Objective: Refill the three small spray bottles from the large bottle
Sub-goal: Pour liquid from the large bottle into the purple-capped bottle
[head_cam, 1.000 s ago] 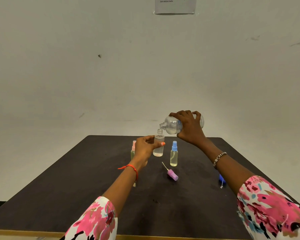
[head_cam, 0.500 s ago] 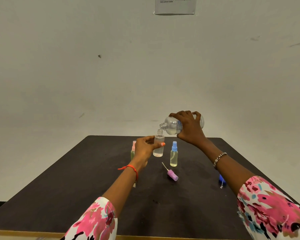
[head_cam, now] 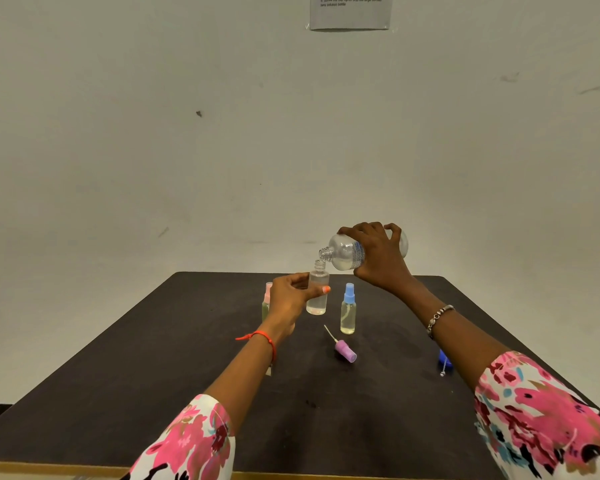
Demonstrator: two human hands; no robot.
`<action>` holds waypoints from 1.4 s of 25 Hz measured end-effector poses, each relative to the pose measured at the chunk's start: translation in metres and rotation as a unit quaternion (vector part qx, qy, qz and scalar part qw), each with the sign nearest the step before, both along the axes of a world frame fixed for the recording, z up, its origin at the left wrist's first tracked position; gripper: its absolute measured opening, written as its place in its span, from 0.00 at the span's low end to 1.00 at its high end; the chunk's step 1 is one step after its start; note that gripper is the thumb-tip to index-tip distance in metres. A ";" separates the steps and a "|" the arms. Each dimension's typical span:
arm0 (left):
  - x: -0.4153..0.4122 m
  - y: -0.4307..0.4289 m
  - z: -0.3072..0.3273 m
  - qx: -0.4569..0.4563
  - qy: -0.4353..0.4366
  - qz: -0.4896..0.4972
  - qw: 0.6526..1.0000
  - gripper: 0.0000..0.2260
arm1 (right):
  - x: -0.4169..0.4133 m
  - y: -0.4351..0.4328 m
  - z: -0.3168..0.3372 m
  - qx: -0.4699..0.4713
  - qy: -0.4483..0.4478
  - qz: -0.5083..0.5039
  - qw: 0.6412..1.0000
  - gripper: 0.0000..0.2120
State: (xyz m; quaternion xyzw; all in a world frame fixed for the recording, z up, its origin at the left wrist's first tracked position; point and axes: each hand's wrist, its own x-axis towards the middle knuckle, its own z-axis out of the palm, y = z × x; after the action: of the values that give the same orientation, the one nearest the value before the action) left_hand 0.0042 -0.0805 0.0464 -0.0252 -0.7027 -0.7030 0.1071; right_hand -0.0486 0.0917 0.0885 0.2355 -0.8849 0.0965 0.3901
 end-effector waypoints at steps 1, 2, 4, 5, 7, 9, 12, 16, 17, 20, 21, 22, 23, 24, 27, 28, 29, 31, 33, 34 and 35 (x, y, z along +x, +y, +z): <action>-0.001 0.000 0.000 0.001 -0.001 0.000 1.000 0.21 | 0.000 0.000 0.000 0.001 0.000 -0.002 1.000 0.31; -0.001 0.000 -0.001 0.001 -0.002 0.000 1.000 0.21 | -0.001 0.000 -0.001 0.002 -0.001 -0.003 1.000 0.31; -0.001 0.001 -0.001 0.003 -0.002 0.000 1.000 0.21 | -0.001 0.000 -0.001 0.002 -0.003 -0.003 1.000 0.31; -0.001 0.001 -0.001 0.003 -0.002 0.000 1.000 0.21 | -0.001 0.001 -0.001 0.002 -0.003 -0.003 1.000 0.31; -0.001 0.001 -0.002 0.004 -0.001 0.000 1.000 0.21 | -0.001 0.001 0.000 0.001 -0.004 -0.003 1.000 0.31; -0.001 0.002 -0.002 0.006 0.001 -0.001 1.000 0.21 | -0.001 0.001 -0.001 -0.004 -0.006 -0.001 1.000 0.31; -0.003 0.002 -0.004 0.005 0.003 -0.003 1.000 0.21 | -0.003 0.002 -0.005 -0.019 -0.022 0.003 1.000 0.31; -0.004 0.002 -0.005 0.008 0.003 -0.005 1.000 0.20 | -0.005 0.003 -0.010 -0.053 -0.055 0.015 0.997 0.32; -0.005 0.002 -0.006 0.010 0.003 -0.004 1.000 0.19 | -0.005 0.004 -0.011 -0.074 -0.069 0.017 0.995 0.33; -0.006 0.002 -0.008 0.013 0.003 -0.008 1.000 0.19 | -0.007 0.006 -0.012 -0.192 -0.108 0.030 0.975 0.35; -0.006 0.002 -0.009 0.012 -0.001 -0.006 1.000 0.19 | -0.007 0.008 -0.012 -0.242 -0.117 0.035 0.962 0.36; -0.008 0.002 -0.010 0.010 -0.005 -0.004 1.000 0.20 | -0.008 0.010 -0.013 -0.296 -0.131 0.039 0.945 0.35; -0.008 0.002 -0.011 0.008 -0.008 -0.003 1.000 0.21 | -0.008 0.014 -0.015 -0.347 -0.149 0.042 0.925 0.35; -0.009 0.002 -0.013 0.008 -0.009 -0.004 1.000 0.20 | -0.008 0.019 -0.018 -0.389 -0.170 0.042 0.904 0.34; -0.010 0.002 -0.017 0.013 -0.002 -0.010 1.000 0.18 | -0.011 0.035 -0.033 -0.454 -0.213 0.022 0.865 0.30; -0.011 0.001 -0.017 0.014 -0.002 -0.010 1.000 0.18 | -0.012 0.040 -0.040 -0.466 -0.223 0.018 0.856 0.29; -0.011 0.001 -0.018 0.015 -0.003 -0.009 1.000 0.18 | -0.013 0.044 -0.047 -0.477 -0.232 0.017 0.848 0.29; -0.013 0.001 -0.021 0.014 -0.009 -0.010 1.000 0.17 | -0.015 0.051 -0.060 -0.491 -0.245 0.013 0.836 0.29; -0.014 0.001 -0.024 0.012 -0.016 -0.010 1.000 0.18 | -0.018 0.056 -0.070 -0.492 -0.249 -0.001 0.834 0.29; -0.015 0.000 -0.025 0.010 -0.018 -0.008 1.000 0.18 | -0.020 0.059 -0.075 -0.490 -0.252 -0.008 0.835 0.30; -0.015 0.000 -0.026 0.009 -0.020 -0.005 1.000 0.19 | -0.022 0.062 -0.079 -0.486 -0.256 -0.014 0.836 0.30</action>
State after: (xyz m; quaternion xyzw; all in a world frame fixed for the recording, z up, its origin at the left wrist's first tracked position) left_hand -0.0112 -0.0809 0.0199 -0.0141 -0.6984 -0.7099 0.0897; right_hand -0.0710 0.1537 0.0099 -0.0301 -0.7960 0.5649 0.2153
